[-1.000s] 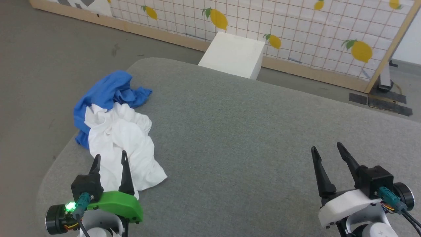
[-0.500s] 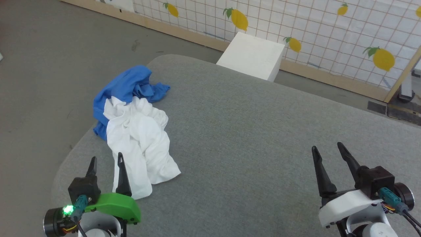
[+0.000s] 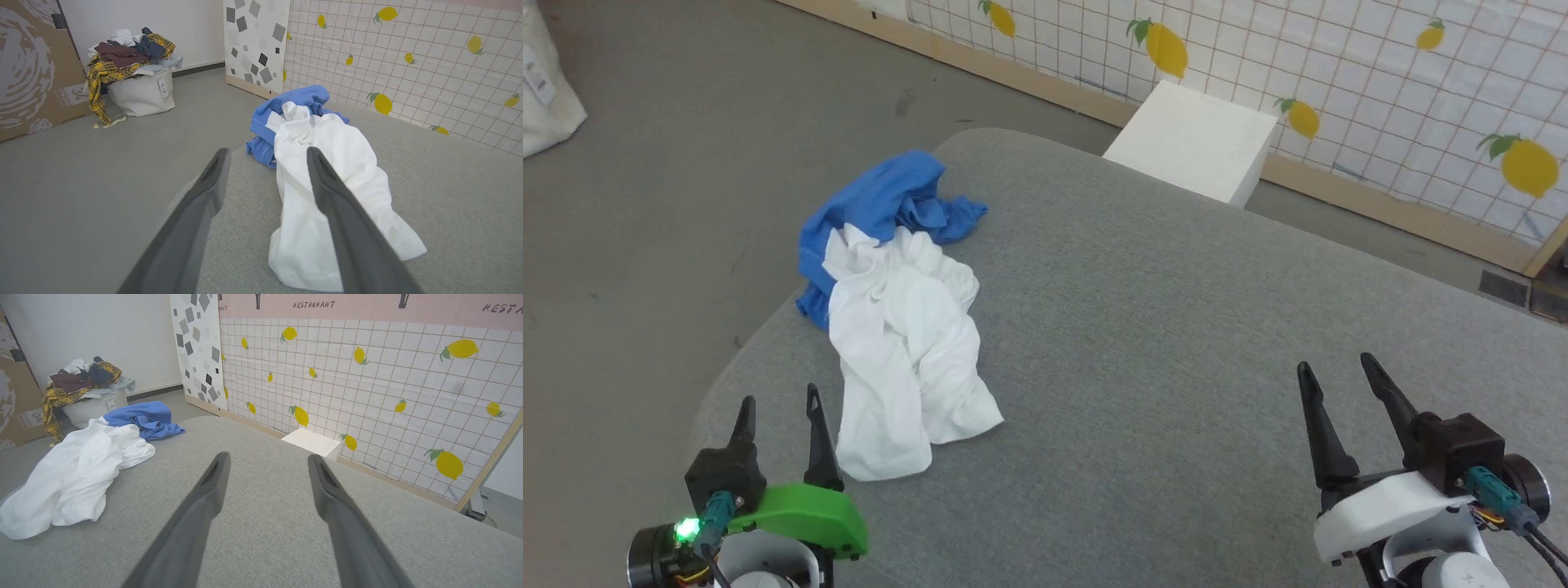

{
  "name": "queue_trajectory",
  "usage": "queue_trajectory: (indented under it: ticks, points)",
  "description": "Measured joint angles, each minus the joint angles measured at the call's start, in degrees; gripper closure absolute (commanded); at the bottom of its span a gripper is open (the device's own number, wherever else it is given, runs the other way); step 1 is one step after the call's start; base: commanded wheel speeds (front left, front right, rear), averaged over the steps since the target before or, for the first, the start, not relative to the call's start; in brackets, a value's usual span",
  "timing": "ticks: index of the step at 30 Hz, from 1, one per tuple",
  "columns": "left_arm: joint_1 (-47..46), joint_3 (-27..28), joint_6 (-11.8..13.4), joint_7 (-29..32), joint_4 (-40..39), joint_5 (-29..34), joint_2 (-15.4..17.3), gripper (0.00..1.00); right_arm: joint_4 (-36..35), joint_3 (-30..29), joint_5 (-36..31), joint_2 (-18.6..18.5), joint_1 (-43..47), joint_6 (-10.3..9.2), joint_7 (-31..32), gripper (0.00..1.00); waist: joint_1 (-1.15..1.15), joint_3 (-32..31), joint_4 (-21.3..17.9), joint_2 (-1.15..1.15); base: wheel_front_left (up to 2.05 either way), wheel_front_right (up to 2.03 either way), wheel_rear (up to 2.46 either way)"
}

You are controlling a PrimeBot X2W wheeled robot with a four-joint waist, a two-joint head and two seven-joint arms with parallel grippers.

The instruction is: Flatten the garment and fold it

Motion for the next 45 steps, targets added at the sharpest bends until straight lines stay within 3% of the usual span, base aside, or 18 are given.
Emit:
queue_trajectory:
  ticks: [18,22,26,36,45]
  points:
    - [-0.04,-1.13,1.93,-2.05,1.46,-2.70,1.80,0.00,0.59,0.82,0.48,0.05,-1.14,0.00,-1.22,0.00,0.00,0.61,4.74,0.00,0.00,0.00,0.00]
    - [-2.29,-2.00,0.23,-1.77,2.37,-4.63,2.43,0.00,0.20,0.70,0.34,0.08,-1.69,0.00,-1.33,0.00,0.00,2.12,5.05,0.00,0.00,0.00,0.00]
    - [-11.16,-2.65,-2.65,0.51,5.23,-7.03,3.46,0.00,-1.40,0.64,-1.34,0.11,-4.56,0.00,-0.22,0.00,0.00,4.85,5.11,0.00,0.00,0.00,0.00]
    - [-35.43,-0.24,-10.34,14.92,19.42,-17.42,5.75,0.00,-5.53,2.61,-6.53,0.15,-14.71,0.00,2.71,0.00,0.00,16.53,2.56,0.00,0.00,0.00,0.00]
    - [-42.05,2.33,-11.52,30.05,33.57,-23.92,8.76,0.00,-5.50,2.80,-6.92,0.12,-19.07,-0.01,2.26,0.00,0.01,27.95,-2.77,0.00,0.00,0.00,0.00]
